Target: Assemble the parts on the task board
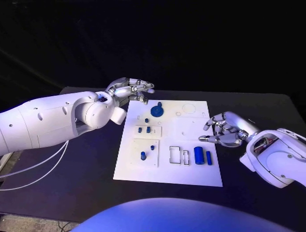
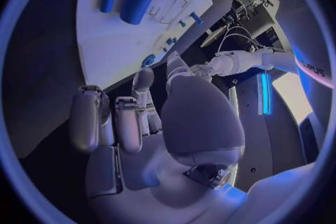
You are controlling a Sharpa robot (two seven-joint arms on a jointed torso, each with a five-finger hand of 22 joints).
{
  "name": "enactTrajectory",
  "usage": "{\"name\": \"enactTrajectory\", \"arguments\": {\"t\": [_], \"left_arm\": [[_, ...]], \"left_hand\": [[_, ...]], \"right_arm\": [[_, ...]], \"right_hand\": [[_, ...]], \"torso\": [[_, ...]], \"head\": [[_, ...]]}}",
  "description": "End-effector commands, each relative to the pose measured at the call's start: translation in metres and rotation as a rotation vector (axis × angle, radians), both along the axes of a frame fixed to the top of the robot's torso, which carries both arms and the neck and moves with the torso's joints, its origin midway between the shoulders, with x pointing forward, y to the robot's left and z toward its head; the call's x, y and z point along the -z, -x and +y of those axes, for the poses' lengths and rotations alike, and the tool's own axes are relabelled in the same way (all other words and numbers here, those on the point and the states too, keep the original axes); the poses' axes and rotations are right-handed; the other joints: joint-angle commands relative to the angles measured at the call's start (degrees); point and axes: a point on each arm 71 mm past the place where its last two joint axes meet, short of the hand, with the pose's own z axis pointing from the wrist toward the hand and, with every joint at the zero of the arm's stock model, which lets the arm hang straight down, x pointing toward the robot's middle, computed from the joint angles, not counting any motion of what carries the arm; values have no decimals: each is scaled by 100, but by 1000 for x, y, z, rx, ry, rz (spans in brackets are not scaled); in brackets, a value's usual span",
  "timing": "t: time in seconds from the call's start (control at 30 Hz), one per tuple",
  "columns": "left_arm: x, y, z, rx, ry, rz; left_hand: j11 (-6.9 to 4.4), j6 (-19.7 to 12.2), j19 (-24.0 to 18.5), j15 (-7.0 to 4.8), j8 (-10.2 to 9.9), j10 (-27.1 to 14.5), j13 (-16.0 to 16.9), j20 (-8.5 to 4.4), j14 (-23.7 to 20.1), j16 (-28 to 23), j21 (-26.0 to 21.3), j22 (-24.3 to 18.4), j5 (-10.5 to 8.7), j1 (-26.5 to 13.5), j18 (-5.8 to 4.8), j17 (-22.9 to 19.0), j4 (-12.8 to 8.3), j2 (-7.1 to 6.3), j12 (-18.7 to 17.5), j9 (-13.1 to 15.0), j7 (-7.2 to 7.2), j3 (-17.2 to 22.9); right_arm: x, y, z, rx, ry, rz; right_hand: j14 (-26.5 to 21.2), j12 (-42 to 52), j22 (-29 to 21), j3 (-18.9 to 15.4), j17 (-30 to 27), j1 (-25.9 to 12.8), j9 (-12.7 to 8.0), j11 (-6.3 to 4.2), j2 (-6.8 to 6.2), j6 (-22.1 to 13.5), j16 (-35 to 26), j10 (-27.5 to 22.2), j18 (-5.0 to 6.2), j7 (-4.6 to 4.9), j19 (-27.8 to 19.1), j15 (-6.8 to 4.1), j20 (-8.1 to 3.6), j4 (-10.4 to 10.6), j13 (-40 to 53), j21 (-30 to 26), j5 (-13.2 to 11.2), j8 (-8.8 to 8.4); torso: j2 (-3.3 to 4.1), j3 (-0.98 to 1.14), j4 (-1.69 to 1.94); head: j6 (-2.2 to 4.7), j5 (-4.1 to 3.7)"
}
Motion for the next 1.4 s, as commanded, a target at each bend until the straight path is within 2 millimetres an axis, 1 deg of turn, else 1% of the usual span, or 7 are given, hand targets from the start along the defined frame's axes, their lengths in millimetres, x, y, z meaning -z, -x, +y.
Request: {"name": "enactTrajectory", "arguments": {"t": [0.03,0.13,0.2,0.37,0.87,0.93,1.4], "left_arm": [[-1,0,-2,14,10,-7],[-1,1,-1,14,9,-7],[-1,1,-1,13,9,-7],[-1,1,-1,15,9,-6],[-1,1,1,13,7,-5],[-1,1,1,14,7,-6],[-1,1,1,17,6,-6]], "left_hand": [[-10,-54,58,-3,21,-28,6,-1,-49,-38,-34,-9,-19,32,55,-8,1,22,5,-6,-2,-40],[-10,-53,59,-2,24,-29,7,-1,-49,-37,-36,-10,-21,34,55,-8,1,22,5,-6,-3,-43],[-10,-53,59,-2,24,-29,7,-1,-49,-37,-36,-10,-21,34,55,-8,1,22,5,-6,-3,-43],[-10,-53,59,-2,24,-29,7,-1,-49,-37,-36,-10,-21,34,55,-8,1,22,5,-6,-3,-43],[-10,-50,61,-2,30,-31,8,-1,-49,-37,-40,-10,-23,34,55,-9,5,25,6,-5,-4,-47],[-10,-50,61,-2,30,-31,8,-1,-49,-37,-40,-10,-23,34,55,-9,5,25,6,-5,-4,-47],[-10,-50,61,-2,30,-31,8,-1,-49,-37,-40,-10,-23,34,55,-9,5,25,6,-5,-4,-47]], "right_arm": [[13,12,-10,52,38,96],[20,21,-14,60,76,98],[24,26,-15,63,103,95],[32,32,-10,64,137,84],[41,34,8,42,155,98],[43,33,8,47,160,102],[56,26,17,48,207,128]], "right_hand": [[472,965,1210,-114,856,-30,107,-14,82,8,124,364,-105,-47,215,-37,-14,-1,1137,241,-15,138],[502,1362,1228,-144,1025,-28,156,-29,76,51,179,575,-119,-67,238,-47,-21,1,1631,324,83,209],[517,1630,1242,-187,1109,-92,190,-52,17,122,205,745,-129,-93,256,-62,-34,6,1973,383,288,268],[539,1963,1265,-232,1221,-305,224,-84,-62,224,238,984,-148,-133,288,-91,-59,14,2419,482,600,333],[552,2068,1283,-197,1285,-406,233,-104,-22,284,256,1066,-162,-154,311,-106,-72,18,2568,552,718,360],[552,2068,1283,-187,1286,-424,232,-105,-3,288,256,1066,-161,-156,311,-108,-74,18,2570,552,728,359],[553,2074,1284,-149,1294,-527,230,-113,65,326,258,1066,-162,-167,310,-114,-79,19,2587,558,732,369]], "torso": [[-14,17,-33],[-15,23,-37],[-16,24,-37],[-8,8,2],[2,-11,-15],[-5,1,-9],[-4,7,-11]], "head": [[0,-129],[0,-179],[0,-218],[0,-294],[0,-251],[0,-243],[0,-215]]}}
